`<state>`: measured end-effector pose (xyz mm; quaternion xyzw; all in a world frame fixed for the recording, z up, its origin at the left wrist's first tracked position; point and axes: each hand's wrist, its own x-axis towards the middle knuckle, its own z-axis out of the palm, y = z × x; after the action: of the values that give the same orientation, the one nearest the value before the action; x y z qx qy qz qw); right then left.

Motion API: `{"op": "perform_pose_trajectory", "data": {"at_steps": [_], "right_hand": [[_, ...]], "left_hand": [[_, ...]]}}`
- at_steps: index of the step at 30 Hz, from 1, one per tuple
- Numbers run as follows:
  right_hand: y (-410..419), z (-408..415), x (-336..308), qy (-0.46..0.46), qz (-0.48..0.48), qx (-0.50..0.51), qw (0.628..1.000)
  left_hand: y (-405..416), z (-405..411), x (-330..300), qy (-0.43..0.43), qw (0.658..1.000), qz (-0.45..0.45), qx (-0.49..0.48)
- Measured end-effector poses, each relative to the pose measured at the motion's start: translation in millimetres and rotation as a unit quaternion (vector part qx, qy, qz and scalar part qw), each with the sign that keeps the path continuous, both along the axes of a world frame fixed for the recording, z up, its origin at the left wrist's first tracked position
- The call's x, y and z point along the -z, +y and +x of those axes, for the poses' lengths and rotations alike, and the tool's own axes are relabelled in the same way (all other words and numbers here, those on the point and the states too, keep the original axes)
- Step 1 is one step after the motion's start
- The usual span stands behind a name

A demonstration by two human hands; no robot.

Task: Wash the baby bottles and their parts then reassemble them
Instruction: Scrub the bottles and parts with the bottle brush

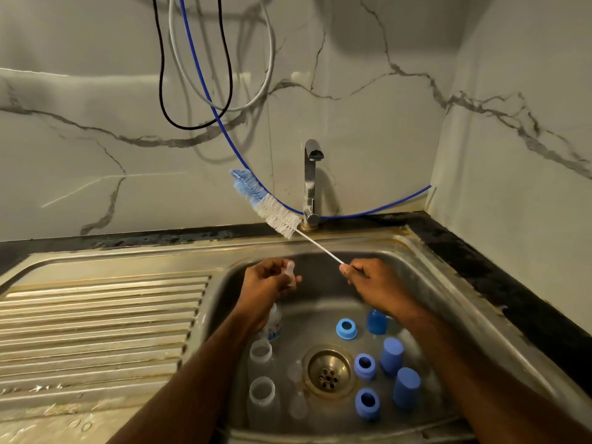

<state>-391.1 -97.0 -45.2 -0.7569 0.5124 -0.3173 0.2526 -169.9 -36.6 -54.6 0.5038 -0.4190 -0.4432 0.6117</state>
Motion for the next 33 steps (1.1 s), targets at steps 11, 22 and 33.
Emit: {"op": "perform_pose_trajectory", "data": {"at_steps": [11,22,33], "right_hand": [[-5.1,-39.0,-6.1,-0.012,0.149,0.006,0.989],[-13.1,-40.9,2.5,-0.036,0.149,-0.005,0.988],[-13.8,-39.7,3.2,-0.038,0.153,-0.007,0.988]], "left_hand": [[-44.7,-27.6,21.2,-0.417,0.905,0.075,0.037],[-77.7,-27.9,64.4,-0.621,0.754,0.178,0.118],[-81.6,-26.6,84.4,-0.66,0.717,0.177,0.139]]}}
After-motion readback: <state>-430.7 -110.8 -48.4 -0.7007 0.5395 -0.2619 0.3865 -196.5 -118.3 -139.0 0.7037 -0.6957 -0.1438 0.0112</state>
